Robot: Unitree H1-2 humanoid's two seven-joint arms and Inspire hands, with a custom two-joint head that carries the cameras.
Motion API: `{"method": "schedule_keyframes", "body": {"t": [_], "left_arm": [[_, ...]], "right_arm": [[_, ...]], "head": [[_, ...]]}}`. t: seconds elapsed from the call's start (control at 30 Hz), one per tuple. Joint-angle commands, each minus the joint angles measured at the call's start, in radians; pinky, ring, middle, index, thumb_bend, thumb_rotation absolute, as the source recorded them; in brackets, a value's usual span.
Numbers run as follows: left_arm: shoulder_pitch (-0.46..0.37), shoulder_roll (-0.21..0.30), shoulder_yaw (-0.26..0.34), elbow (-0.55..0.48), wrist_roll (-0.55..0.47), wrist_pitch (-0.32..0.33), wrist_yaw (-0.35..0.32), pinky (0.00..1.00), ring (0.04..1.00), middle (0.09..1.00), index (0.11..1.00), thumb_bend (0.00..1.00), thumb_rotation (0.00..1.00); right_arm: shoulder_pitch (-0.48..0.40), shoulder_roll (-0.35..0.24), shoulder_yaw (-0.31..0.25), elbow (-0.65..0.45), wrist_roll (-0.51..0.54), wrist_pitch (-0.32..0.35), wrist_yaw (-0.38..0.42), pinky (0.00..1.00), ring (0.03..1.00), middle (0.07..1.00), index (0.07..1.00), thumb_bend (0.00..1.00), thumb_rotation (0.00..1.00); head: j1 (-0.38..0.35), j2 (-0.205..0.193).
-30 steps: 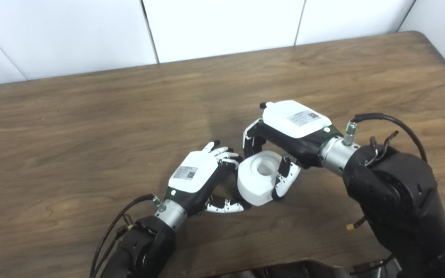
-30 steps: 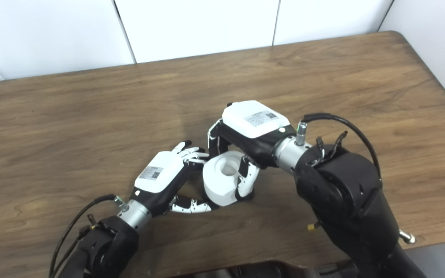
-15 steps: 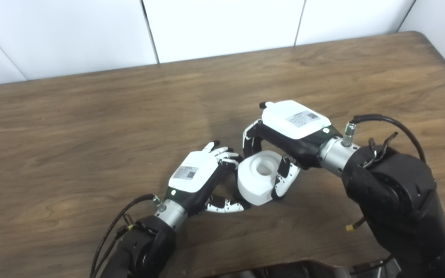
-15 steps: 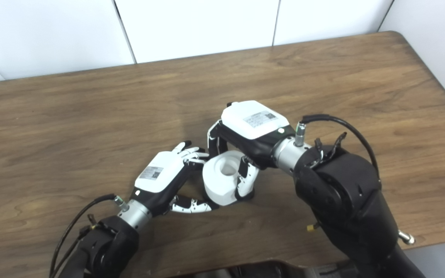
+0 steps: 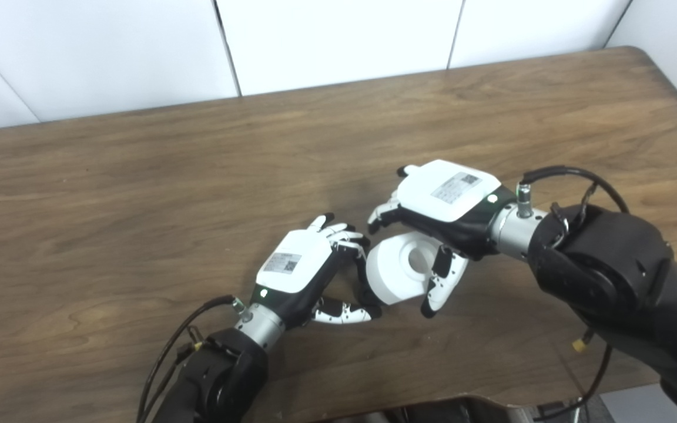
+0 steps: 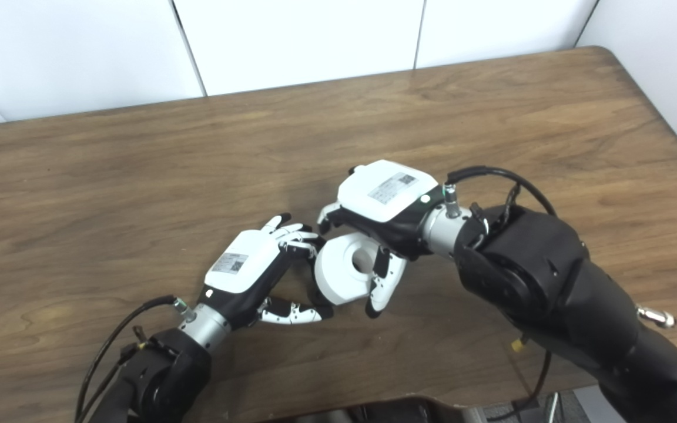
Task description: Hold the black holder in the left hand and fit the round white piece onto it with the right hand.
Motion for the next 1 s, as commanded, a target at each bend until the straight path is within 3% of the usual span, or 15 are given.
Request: {"method": "schedule_keyframes", "body": {"t": [0.0,0.23,0.97], "left_arm": [[-0.015,0.001,-0.01,0.004,0.014,-0.012,-0.011,0.99,0.886,0.801,0.484,0.52,0.06],[-0.015,-0.001,-0.013,0.006,0.017,-0.013,-0.008,0.99,0.887,0.801,0.484,0.52,0.06],[-0.016,-0.003,-0.015,0.009,0.018,-0.012,-0.009,0.99,0.885,0.804,0.484,0.52,0.06]], "right_arm": [[-0.044,-0.03,-0.005,-0.016,0.028,0.031,0.105,1.0,0.898,0.821,0.814,1.0,0.36],[-0.074,-0.055,-0.001,-0.024,0.087,0.03,0.104,1.0,0.952,0.876,0.844,1.0,0.37],[-0.055,-0.038,-0.009,-0.015,0.052,0.03,0.104,1.0,0.973,0.878,0.83,1.0,0.39]], "head": [[-0.001,0.0],[0.003,0.001],[0.007,-0.001]]}}
